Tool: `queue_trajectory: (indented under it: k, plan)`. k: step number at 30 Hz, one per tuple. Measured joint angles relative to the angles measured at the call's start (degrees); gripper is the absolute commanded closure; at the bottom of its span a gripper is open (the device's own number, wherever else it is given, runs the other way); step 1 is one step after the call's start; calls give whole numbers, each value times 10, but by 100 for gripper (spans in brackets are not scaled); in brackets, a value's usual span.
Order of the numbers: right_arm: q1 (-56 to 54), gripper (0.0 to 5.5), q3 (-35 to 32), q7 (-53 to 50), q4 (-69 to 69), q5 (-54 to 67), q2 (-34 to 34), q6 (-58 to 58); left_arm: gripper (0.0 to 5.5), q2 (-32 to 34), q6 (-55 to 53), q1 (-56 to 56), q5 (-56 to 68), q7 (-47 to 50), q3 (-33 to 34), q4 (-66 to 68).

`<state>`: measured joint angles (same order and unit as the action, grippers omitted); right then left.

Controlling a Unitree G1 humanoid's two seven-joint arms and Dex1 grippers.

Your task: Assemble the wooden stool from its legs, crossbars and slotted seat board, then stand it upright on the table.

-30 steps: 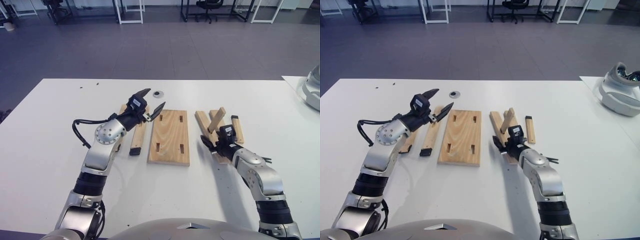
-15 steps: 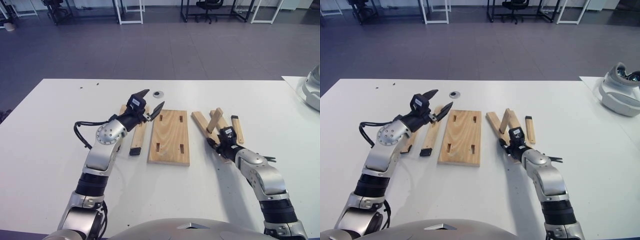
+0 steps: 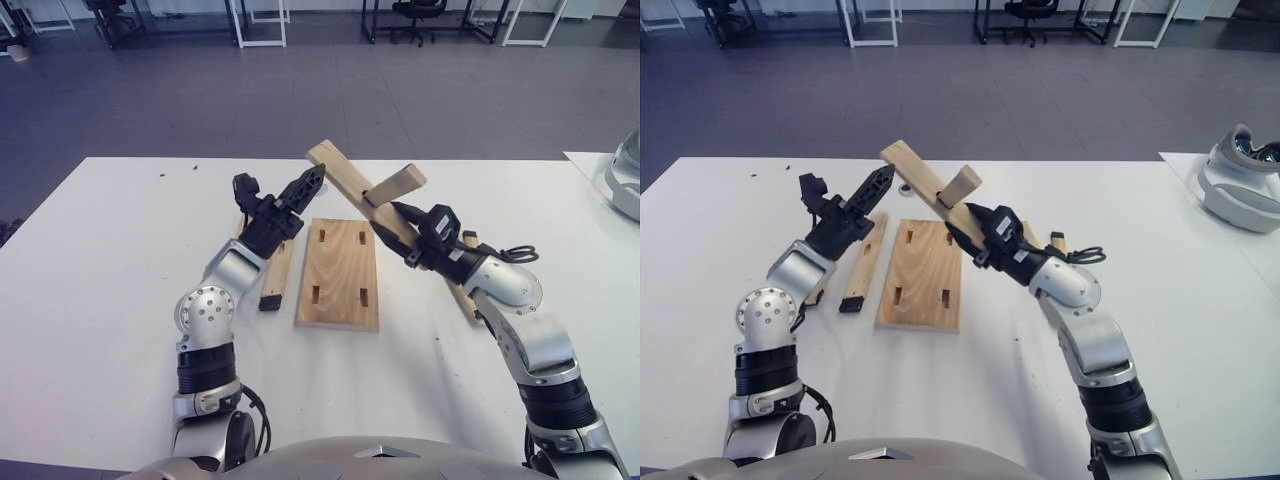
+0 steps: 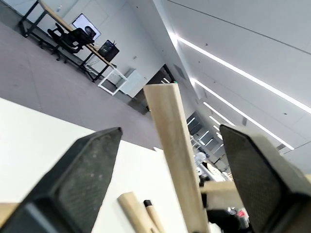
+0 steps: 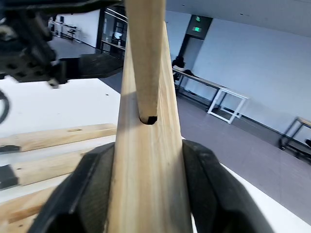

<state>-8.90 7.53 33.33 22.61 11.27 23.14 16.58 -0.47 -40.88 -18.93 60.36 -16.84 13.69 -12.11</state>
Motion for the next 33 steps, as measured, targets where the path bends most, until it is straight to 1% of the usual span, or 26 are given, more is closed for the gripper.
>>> queue_trajectory:
  k: [1,4,5,6,9,10,12,15,16,19,21,24,27,30,33]
  plan:
    - [0,345,5,5,4,0,0,-5,181,0,-3,-1,10,1,0,-7]
    - [0,345,9,19,16,16,-2,-13,232,0,-12,-1,30,15,-3,-19]
    - [0,345,9,25,22,21,-2,-14,258,0,-12,-1,32,19,-3,-19]
    - [0,345,10,26,25,21,-2,-16,263,0,-12,-1,33,21,-3,-19]
    - [0,345,11,31,25,24,-2,-18,324,0,-12,1,42,26,-6,-21]
    - [0,345,11,33,26,24,-2,-18,336,0,-11,4,42,32,-12,-22]
    - [1,345,11,35,27,24,-1,-20,377,-2,-9,9,41,37,-22,-26]
    - [2,345,11,35,26,24,-2,-20,426,-6,-2,12,42,43,-24,-33]
    - [2,306,11,35,26,24,-2,-20,441,-8,-1,13,43,44,-24,-36]
    - [2,243,11,34,29,33,-13,-23,449,-9,5,42,45,67,-19,-55]
    - [10,210,8,32,30,43,-14,-23,449,-1,17,72,32,84,-15,-93]
    - [56,201,-20,14,27,40,-7,-23,449,11,27,140,20,137,12,-157]
    - [104,201,-34,-3,-17,-18,26,-45,449,28,29,192,20,196,42,-212]
    - [126,201,-14,-26,-69,-95,46,-78,449,45,25,215,19,231,38,-250]
    - [142,201,40,-31,-105,-172,63,-114,449,63,17,224,2,255,21,-270]
